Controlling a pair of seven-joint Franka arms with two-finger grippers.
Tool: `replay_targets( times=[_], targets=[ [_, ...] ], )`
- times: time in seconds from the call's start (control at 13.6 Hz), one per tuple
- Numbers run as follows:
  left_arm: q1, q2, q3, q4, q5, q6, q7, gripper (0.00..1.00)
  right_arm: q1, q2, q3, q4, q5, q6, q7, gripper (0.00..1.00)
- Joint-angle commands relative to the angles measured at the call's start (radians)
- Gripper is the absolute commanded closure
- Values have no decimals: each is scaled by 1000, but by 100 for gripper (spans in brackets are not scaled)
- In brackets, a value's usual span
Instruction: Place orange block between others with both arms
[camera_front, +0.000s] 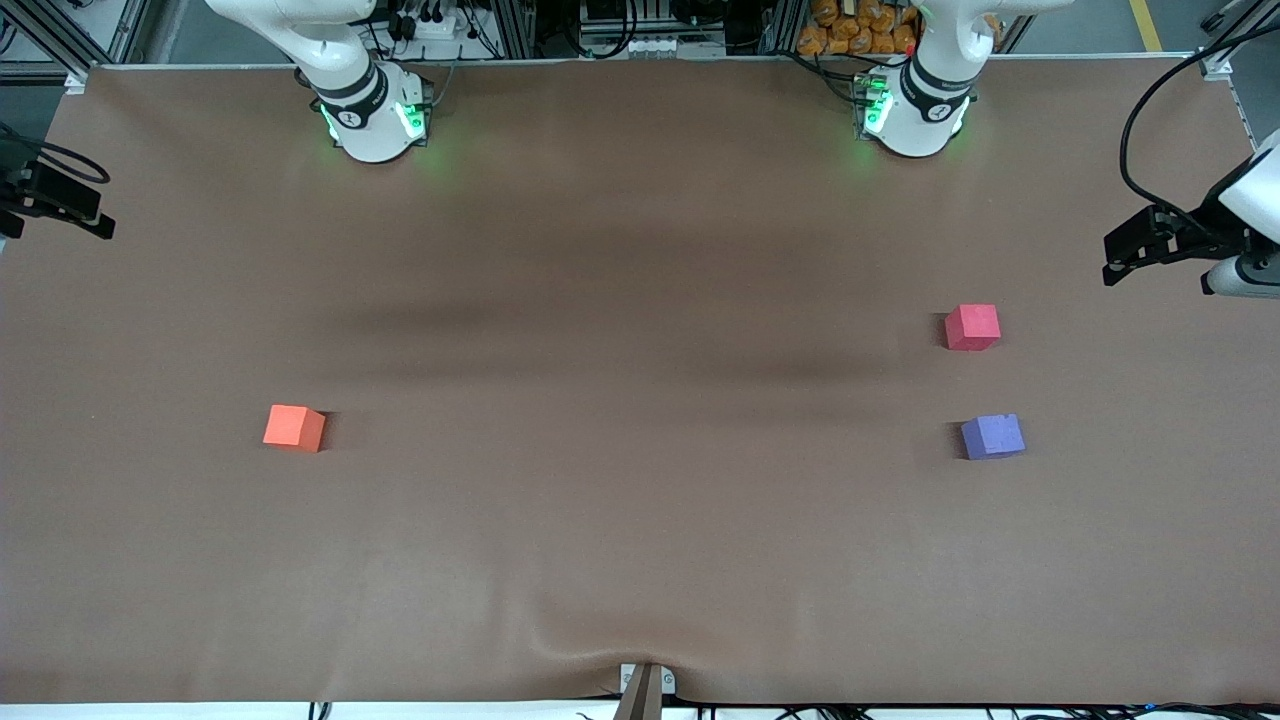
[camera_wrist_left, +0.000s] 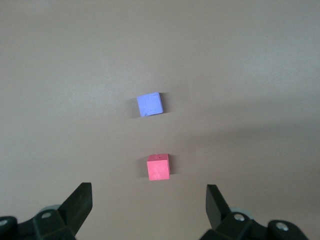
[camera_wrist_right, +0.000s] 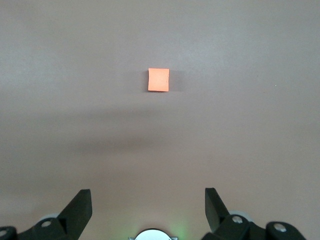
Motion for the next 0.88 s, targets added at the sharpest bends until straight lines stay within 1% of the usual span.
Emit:
replay_targets(
  times=[0.0,0.81],
  targets=[
    [5,7,-5,15,-9,-17,1,0,-21,-23,31,-18,-20,-1,23,0],
    [8,7,-5,15,-8,-17,6,0,-32,-12,25,-24,-20,-17,22,0]
  ],
)
